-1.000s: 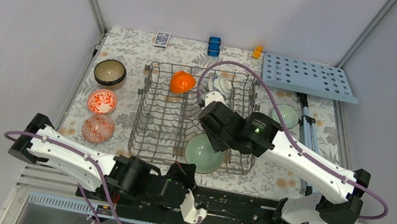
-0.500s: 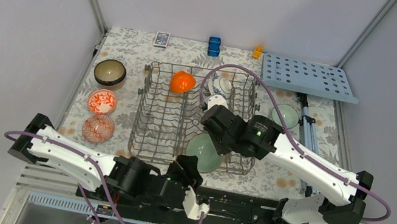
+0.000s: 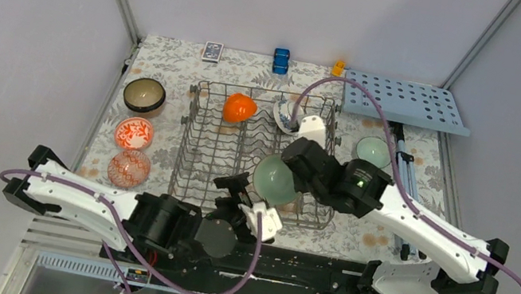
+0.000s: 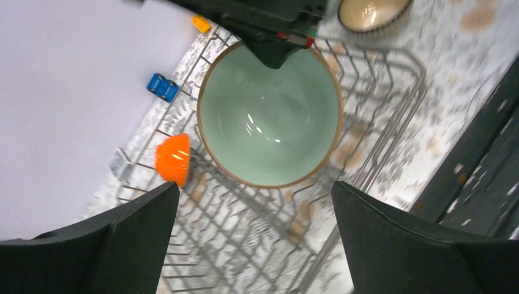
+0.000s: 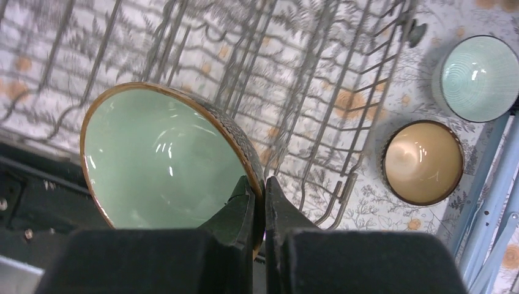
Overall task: Unload the bowls from the dish rack
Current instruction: Place the bowl with the bowl.
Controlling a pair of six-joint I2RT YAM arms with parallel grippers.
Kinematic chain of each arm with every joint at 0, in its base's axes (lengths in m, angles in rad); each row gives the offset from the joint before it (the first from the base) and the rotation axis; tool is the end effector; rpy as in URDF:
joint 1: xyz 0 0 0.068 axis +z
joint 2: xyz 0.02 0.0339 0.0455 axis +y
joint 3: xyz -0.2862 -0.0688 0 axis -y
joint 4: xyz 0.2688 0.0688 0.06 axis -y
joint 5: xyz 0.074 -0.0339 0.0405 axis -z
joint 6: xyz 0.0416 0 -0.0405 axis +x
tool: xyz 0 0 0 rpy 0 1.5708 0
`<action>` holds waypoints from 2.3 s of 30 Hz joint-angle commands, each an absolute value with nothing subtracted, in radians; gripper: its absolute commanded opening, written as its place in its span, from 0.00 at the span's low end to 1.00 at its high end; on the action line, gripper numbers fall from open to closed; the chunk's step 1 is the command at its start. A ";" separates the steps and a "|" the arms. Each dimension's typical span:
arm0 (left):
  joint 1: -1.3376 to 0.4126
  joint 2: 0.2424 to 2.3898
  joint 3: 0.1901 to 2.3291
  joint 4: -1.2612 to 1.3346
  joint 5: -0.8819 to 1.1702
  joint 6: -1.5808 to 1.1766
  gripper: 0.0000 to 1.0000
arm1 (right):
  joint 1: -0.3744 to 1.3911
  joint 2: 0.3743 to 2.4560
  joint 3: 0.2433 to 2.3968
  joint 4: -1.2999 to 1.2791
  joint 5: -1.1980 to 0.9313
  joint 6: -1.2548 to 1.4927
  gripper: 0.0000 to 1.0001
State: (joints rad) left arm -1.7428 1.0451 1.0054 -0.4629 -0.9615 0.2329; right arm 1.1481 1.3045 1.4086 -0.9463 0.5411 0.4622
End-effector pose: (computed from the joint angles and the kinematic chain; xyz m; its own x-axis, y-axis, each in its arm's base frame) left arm -0.0063 -0.2355 0.3632 0.2387 0.6026 -0.7615 0.6493 0.4841 0.5866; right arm 0.1339 0.2455 0.3954 -0.5598 -0.3128 -0.7673 -0.4373 0.8981 -0.0471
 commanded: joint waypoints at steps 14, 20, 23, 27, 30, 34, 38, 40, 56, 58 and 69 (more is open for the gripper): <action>-1.040 1.045 1.075 -0.448 -0.373 -1.009 0.99 | 0.939 1.103 1.210 -0.694 0.598 0.620 0.00; -0.971 1.215 1.192 -0.504 -0.258 -1.060 0.99 | 0.930 1.077 1.160 -0.667 0.573 0.695 0.00; -0.970 1.246 1.194 -0.489 -0.253 -1.059 0.92 | 0.928 1.076 1.147 -0.653 0.555 0.721 0.00; -0.968 1.270 1.183 -0.482 -0.255 -1.050 0.71 | 0.922 1.078 1.144 -0.636 0.528 0.744 0.00; -0.966 1.272 1.171 -0.490 -0.285 -1.049 0.58 | 0.919 1.078 1.145 -0.630 0.522 0.753 0.00; -0.965 1.266 1.152 -0.492 -0.304 -1.049 0.47 | 0.905 1.078 1.142 -0.621 0.511 0.763 0.00; -0.964 1.278 1.150 -0.490 -0.304 -1.045 0.41 | 0.891 1.081 1.134 -0.611 0.484 0.776 0.00; -0.964 1.281 1.147 -0.488 -0.303 -1.043 0.37 | 0.888 1.079 1.130 -0.609 0.480 0.780 0.00; -0.963 1.310 1.151 -0.470 -0.266 -0.998 0.07 | 0.880 1.094 1.137 -0.623 0.451 0.762 0.00; -0.964 1.313 1.153 -0.470 -0.259 -0.989 0.22 | 0.881 1.095 1.141 -0.620 0.444 0.761 0.00; -0.964 1.308 1.142 -0.477 -0.269 -0.957 0.16 | 0.879 1.101 1.158 -0.625 0.446 0.757 0.00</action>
